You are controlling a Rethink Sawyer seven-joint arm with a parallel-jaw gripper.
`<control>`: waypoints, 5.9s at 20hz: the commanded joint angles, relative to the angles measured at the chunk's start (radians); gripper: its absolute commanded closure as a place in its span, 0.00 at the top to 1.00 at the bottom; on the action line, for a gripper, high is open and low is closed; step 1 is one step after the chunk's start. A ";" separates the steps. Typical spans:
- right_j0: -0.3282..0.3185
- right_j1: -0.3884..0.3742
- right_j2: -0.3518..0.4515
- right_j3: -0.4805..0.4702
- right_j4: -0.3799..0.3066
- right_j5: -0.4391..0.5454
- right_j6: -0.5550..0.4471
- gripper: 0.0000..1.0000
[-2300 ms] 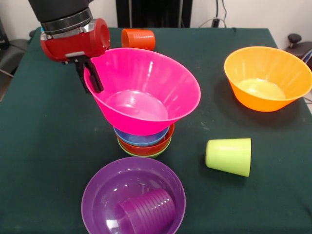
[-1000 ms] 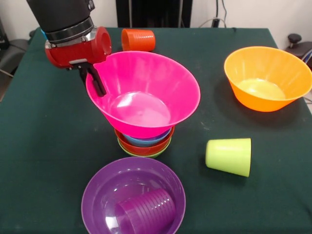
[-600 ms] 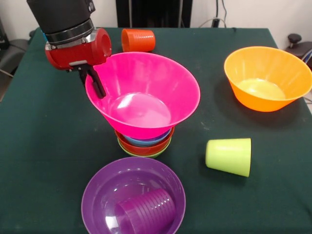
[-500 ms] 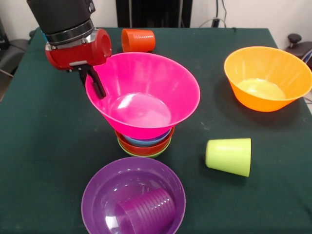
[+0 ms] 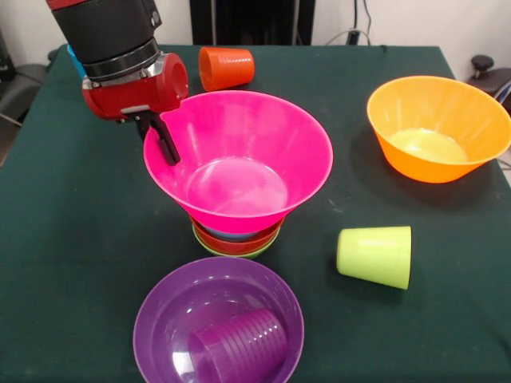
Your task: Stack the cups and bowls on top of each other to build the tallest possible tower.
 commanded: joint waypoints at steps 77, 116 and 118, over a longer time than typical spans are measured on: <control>0.022 0.022 -0.054 0.043 -0.051 -0.068 0.005 0.00; -0.018 -0.091 -0.027 0.023 0.016 0.116 -0.070 1.00; -0.024 -0.115 -0.019 0.028 0.031 0.146 -0.076 1.00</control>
